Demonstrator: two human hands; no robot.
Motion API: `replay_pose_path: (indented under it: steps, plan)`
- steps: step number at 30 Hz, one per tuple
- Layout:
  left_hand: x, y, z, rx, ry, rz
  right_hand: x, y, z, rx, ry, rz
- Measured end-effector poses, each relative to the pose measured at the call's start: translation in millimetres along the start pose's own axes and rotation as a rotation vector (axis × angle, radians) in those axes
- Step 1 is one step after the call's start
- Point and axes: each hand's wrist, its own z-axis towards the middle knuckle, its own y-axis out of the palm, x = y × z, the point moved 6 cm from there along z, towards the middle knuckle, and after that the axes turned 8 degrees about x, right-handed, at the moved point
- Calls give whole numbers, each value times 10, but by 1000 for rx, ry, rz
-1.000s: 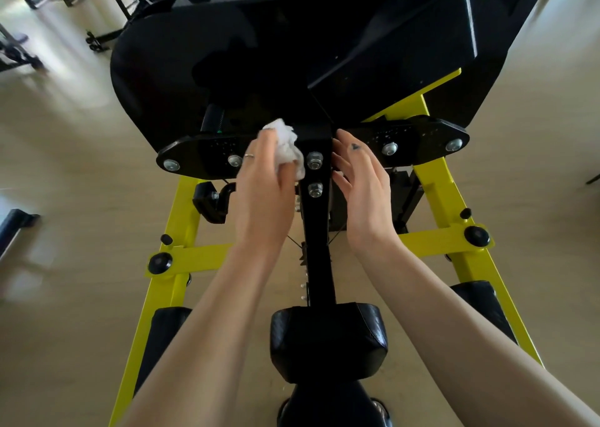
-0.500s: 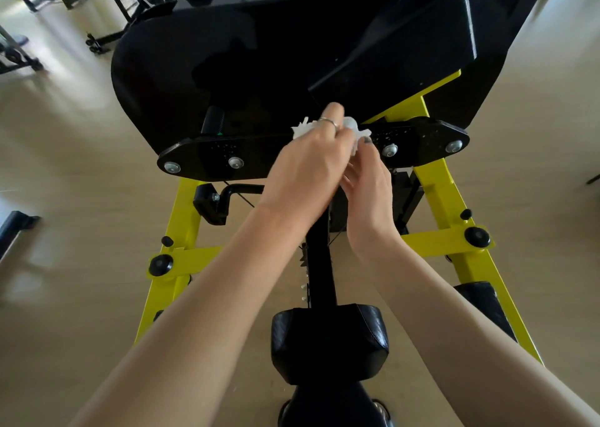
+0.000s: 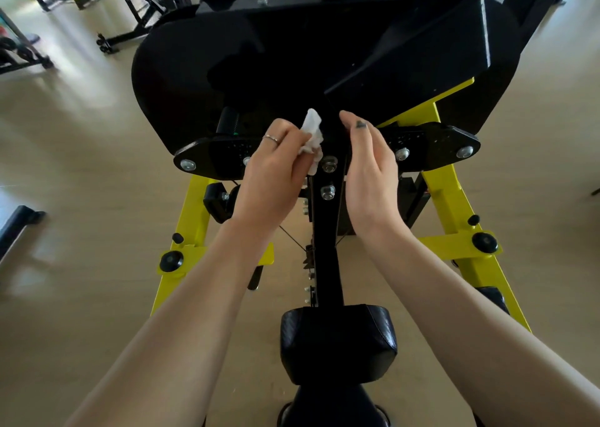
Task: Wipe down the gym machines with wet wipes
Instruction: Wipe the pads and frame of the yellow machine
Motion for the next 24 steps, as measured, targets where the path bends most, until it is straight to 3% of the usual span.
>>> replay_pose_path:
  steps: [3, 6, 10, 13, 15, 19, 24]
  plan:
    - [-284, -75, -136, -26, -161, 45, -89, -65, 41, -1, -117, -92]
    - [-264, -57, -184, -162, -129, 137, -202, 42, 81, -85, -248, -218]
    - [-61, 68, -88, -196, -50, 156, -188, 285, 125, -199, -274, -362]
    - [-98, 154, -111, -190, 12, 231, -125, 323, 132, -140, -320, -437]
    - [-175, 152, -139, -181, 2, 266, -105, 322, 109, -85, -454, -492]
    - [-506, 97, -466, -301, -144, 323, -32, 335, 94, -30, -623, -545]
    - [-185, -31, -30, -73, -54, 224, -9, 379, 99, 55, -678, -515]
